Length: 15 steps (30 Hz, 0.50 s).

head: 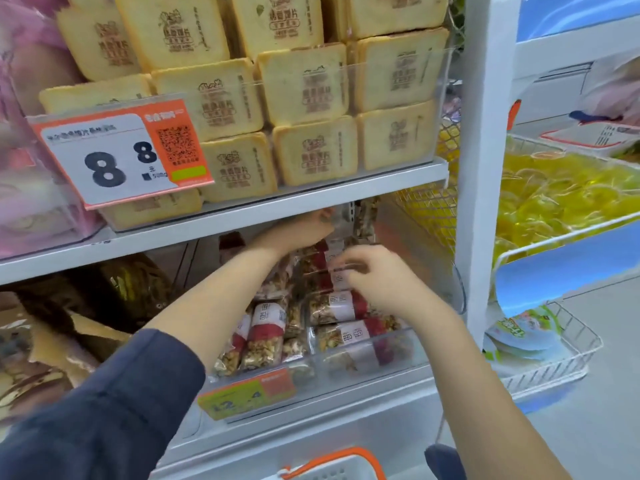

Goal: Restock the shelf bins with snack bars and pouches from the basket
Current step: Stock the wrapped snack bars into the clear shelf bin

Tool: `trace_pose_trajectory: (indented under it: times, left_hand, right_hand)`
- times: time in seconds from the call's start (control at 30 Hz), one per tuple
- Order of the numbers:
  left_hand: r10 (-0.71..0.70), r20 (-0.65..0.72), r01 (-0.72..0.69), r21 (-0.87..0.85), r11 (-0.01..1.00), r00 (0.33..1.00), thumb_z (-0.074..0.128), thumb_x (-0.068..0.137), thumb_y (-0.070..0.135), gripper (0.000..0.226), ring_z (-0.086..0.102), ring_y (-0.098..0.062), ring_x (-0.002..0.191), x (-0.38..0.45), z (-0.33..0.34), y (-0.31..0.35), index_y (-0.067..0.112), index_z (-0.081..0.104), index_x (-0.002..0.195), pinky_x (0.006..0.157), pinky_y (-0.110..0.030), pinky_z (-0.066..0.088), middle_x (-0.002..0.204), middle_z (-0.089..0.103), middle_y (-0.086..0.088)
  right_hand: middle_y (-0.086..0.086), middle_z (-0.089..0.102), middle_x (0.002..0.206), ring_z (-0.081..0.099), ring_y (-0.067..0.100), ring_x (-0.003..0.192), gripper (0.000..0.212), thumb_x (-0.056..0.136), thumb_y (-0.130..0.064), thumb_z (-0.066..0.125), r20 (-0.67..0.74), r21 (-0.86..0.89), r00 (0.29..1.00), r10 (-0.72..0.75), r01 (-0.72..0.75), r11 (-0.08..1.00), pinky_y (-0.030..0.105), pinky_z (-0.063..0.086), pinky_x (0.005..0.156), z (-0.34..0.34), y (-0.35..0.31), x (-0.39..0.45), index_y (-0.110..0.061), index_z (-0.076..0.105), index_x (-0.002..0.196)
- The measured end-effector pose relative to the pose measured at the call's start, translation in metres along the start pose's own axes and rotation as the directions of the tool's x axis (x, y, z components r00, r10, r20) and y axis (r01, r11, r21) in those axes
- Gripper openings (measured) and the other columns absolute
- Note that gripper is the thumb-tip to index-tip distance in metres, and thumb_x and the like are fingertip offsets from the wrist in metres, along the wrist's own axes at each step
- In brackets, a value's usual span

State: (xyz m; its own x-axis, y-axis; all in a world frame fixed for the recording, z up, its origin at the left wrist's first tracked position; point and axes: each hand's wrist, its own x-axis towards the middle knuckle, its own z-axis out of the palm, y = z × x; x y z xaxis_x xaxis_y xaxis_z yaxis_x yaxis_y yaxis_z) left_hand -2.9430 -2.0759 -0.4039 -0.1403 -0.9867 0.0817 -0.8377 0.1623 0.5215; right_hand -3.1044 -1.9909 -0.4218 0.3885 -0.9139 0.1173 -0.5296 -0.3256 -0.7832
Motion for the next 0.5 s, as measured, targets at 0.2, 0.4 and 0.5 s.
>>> trace_pose_trajectory:
  times: [0.2, 0.4, 0.5]
  left_hand:
    - [-0.13, -0.071, 0.126, -0.06, 0.99, 0.989, 0.061, 0.09, 0.033, 0.041, 0.05, -0.026, 0.119, 0.056, 0.04, 0.009, 0.018, 0.047, 0.126, 0.092, -0.028, 0.04, 0.131, 0.051, -0.007]
    - [-0.147, -0.202, 0.114, -0.168, 0.979, 0.968, 0.071, 0.08, 0.034, 0.043, 0.061, -0.022, 0.102, 0.091, 0.066, 0.0, 0.015, 0.058, 0.116, 0.081, -0.028, 0.047, 0.11, 0.064, -0.002]
    - [-0.016, -0.188, 0.013, -0.014, 1.0, 0.982, 0.069, 0.08, 0.034, 0.042, 0.06, -0.018, 0.098, 0.077, 0.057, 0.001, 0.019, 0.057, 0.117, 0.08, -0.029, 0.048, 0.108, 0.064, 0.0]
  right_hand:
    - [-0.001, 0.06, 0.096, 0.053, 0.017, 0.082, 0.028, 0.089, -0.008, 0.053, -0.272, 0.028, 0.951, 0.144, -0.142, 0.989, 0.027, 0.043, 0.07, -0.021, 0.029, 0.0, -0.024, 0.056, 0.112]
    - [-0.006, 0.057, 0.111, 0.051, 0.009, 0.085, 0.031, 0.092, -0.016, 0.057, -0.184, 0.032, 0.973, 0.139, -0.135, 0.99, 0.017, 0.038, 0.072, -0.032, 0.038, -0.001, -0.023, 0.054, 0.122]
    - [-0.01, 0.052, 0.102, 0.053, 0.01, 0.086, 0.025, 0.093, -0.012, 0.055, -0.199, 0.121, 0.969, 0.149, -0.126, 0.985, 0.002, 0.037, 0.051, -0.035, 0.037, 0.001, -0.029, 0.049, 0.109]
